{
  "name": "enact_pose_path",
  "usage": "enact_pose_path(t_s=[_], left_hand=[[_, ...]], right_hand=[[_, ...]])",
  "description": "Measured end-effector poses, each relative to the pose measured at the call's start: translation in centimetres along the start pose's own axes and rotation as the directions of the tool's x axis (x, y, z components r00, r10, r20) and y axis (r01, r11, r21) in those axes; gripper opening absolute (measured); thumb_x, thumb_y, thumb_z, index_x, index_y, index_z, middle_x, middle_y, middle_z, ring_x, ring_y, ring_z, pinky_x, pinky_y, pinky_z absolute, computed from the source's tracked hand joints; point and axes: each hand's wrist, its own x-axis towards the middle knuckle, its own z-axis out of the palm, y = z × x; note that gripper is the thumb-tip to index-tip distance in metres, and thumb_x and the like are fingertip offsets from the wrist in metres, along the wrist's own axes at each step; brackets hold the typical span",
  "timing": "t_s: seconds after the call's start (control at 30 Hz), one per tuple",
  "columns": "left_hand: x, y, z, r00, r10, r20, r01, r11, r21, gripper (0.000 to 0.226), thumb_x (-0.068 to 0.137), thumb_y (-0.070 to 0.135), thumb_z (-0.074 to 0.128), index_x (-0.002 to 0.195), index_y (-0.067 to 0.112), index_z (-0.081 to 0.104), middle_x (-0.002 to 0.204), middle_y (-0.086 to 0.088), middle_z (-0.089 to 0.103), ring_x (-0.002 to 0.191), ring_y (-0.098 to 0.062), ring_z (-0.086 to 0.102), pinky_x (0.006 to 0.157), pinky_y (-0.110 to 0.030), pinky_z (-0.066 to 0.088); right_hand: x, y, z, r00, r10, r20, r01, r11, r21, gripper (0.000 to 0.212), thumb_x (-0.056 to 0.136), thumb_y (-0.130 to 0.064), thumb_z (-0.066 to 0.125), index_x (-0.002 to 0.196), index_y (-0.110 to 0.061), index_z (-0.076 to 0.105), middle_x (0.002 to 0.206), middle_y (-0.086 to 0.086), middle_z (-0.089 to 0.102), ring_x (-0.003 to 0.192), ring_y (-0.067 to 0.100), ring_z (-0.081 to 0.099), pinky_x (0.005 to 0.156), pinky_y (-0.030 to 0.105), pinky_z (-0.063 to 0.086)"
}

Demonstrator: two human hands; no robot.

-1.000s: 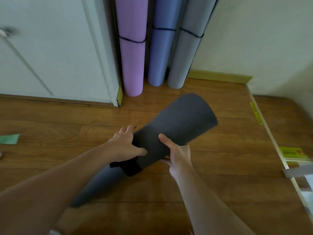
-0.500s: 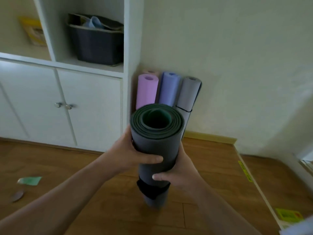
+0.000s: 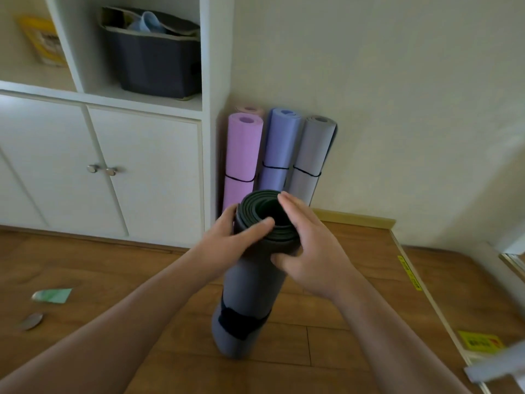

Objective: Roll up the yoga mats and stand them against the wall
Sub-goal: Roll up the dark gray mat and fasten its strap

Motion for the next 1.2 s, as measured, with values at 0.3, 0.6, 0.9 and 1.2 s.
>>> enact_pose_path(t_s=[0.3, 0.6, 0.9, 1.2], left_hand=[[2.3, 0.9, 0.4, 0.974, -0.164, -0.159, 0.134, 0.974, -0.180, 0.021, 0.103, 0.023, 0.066, 0.122, 0.016, 0.062, 0.115, -0.008, 0.073, 0.104, -0.017, 0.071, 0.082, -0.024, 0.059], [2.7, 1.5, 0.3, 0.958, -0.169, -0.230, 0.144, 0.982, -0.121, 0.029, 0.094, 0.035, 0.068, 0.119, 0.020, 0.066, 0.110, -0.004, 0.075, 0.107, -0.023, 0.071, 0.102, -0.045, 0.056], [1.2, -0.5, -0.1, 0.948, -0.156, -0.276, 0.137, 0.987, -0.087, 0.088, 0.078, 0.079, 0.063, 0.152, 0.035, 0.044, 0.142, 0.000, 0.057, 0.126, -0.021, 0.059, 0.109, -0.046, 0.049], [2.3, 1.5, 1.4, 0.948, -0.211, -0.238, 0.236, 0.969, 0.077, 0.078, 0.077, 0.079, 0.053, 0.128, 0.021, 0.052, 0.113, -0.006, 0.064, 0.098, -0.025, 0.066, 0.085, -0.053, 0.062]], right_hand=[[1.9, -1.0, 1.3, 1.000, -0.013, 0.014, 0.016, 0.978, -0.209, 0.103, 0.084, -0.049, 0.067, 0.169, -0.028, 0.012, 0.176, -0.015, 0.005, 0.160, 0.014, 0.021, 0.121, 0.043, 0.040], [3.4, -1.4, 1.6, 0.995, 0.101, 0.026, -0.100, 0.994, -0.047, 0.067, 0.112, -0.053, 0.037, 0.170, -0.030, 0.014, 0.176, -0.020, 0.008, 0.160, 0.003, 0.010, 0.131, 0.038, 0.018], [0.8, -3.1, 2.1, 0.978, 0.164, -0.130, -0.193, 0.946, -0.260, 0.054, 0.103, -0.069, 0.042, 0.153, -0.048, 0.035, 0.165, 0.003, 0.027, 0.131, 0.035, 0.057, 0.099, 0.046, 0.052], [2.5, -0.7, 1.5, 0.982, 0.142, -0.123, -0.160, 0.975, -0.154, 0.050, 0.083, -0.041, 0.086, 0.113, -0.041, 0.047, 0.104, -0.007, 0.062, 0.091, 0.017, 0.064, 0.068, 0.029, 0.051]])
